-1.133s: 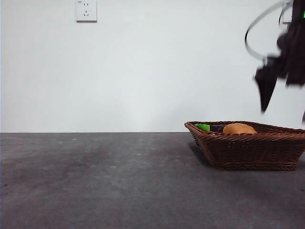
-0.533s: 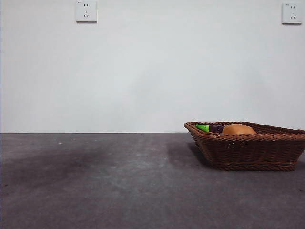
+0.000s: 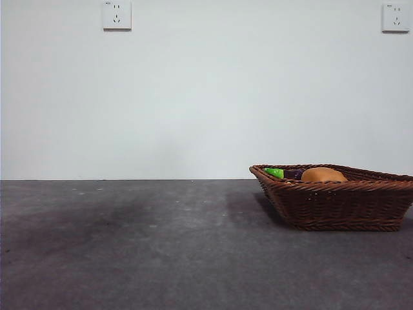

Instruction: Help me put the vegetables on the table into the basket

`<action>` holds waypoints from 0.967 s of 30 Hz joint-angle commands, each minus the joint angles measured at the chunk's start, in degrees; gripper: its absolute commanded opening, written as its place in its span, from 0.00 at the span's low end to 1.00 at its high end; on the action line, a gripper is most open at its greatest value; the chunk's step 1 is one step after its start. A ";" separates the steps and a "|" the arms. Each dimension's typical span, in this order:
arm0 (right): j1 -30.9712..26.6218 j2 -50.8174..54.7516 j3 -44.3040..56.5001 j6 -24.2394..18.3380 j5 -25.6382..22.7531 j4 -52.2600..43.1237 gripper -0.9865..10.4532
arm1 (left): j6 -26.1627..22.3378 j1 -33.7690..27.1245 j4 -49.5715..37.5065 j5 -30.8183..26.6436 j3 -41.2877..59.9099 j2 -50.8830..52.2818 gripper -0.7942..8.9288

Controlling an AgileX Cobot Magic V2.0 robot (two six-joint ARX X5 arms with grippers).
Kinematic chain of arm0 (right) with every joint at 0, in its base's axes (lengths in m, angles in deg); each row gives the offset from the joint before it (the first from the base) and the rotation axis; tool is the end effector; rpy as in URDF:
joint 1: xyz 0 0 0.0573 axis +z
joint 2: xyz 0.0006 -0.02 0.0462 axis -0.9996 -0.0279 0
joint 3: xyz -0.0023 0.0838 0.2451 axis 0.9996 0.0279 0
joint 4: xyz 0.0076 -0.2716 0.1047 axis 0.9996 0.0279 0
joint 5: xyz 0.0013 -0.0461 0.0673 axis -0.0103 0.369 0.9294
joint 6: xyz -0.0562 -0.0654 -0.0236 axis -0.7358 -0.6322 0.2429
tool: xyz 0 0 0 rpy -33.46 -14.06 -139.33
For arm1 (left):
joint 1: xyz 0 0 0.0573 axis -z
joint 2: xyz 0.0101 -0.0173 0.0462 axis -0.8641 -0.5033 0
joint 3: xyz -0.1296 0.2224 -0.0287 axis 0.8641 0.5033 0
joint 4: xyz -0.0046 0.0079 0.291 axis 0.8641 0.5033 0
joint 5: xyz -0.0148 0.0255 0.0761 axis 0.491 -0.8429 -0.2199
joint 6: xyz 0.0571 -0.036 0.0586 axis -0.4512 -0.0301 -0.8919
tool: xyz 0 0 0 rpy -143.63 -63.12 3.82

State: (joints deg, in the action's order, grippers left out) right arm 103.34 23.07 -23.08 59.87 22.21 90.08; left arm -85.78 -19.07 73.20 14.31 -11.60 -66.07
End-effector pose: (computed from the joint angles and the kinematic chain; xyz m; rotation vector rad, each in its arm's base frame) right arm 0.0918 -0.0112 0.5129 0.0296 0.3451 -0.2319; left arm 0.1695 -0.1288 0.3931 0.4272 0.7929 -0.5298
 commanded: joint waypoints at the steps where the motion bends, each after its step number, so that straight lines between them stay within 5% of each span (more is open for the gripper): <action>1: 0.04 -0.74 0.42 0.57 -3.91 1.46 0.09 | -0.59 0.09 -0.20 -0.04 0.20 -1.60 0.08; 10: 0.04 -4.76 0.42 0.57 -4.26 1.46 0.09 | -0.85 -4.00 -0.22 0.72 0.22 -4.04 0.08; 12: 0.04 -6.08 0.42 0.57 -4.24 1.46 0.09 | -10.99 -7.23 -2.78 -1.60 1.01 -2.95 0.08; 15: 0.04 -8.15 0.42 0.57 -4.26 1.44 0.09 | -12.61 -14.51 -16.94 0.66 9.07 3.13 0.08; 23: 0.04 -14.88 0.44 0.57 -4.24 1.46 0.09 | -3.26 -33.90 -67.93 7.13 51.49 26.43 0.08; 26: 0.04 -18.18 0.44 0.57 -4.24 1.46 0.09 | 0.04 -34.97 -79.34 6.51 65.42 33.31 0.08; 29: 0.04 -21.38 0.44 0.57 -4.24 1.46 0.09 | 1.07 -34.93 -80.98 7.26 74.31 40.22 0.08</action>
State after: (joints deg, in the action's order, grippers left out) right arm 103.34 2.24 -23.06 59.98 18.21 90.08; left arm -86.75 -53.87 -6.95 21.24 59.24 -28.06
